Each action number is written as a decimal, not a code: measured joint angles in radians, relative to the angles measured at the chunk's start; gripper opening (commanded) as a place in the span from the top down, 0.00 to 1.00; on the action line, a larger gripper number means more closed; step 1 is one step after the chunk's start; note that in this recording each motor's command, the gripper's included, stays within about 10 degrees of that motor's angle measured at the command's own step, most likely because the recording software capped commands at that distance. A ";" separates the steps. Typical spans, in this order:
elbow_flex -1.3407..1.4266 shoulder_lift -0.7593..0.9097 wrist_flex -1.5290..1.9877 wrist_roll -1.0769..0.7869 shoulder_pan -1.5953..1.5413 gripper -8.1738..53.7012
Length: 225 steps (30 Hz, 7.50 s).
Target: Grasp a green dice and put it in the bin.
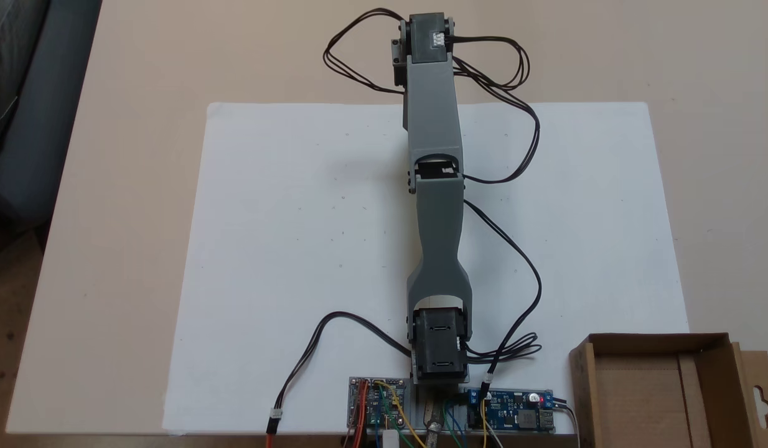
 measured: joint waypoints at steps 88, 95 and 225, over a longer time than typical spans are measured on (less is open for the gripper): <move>-0.003 -0.233 -0.156 -0.035 0.017 0.32; -0.025 -0.233 -0.169 -0.035 0.017 0.68; 0.379 0.643 -0.147 -0.239 0.347 0.18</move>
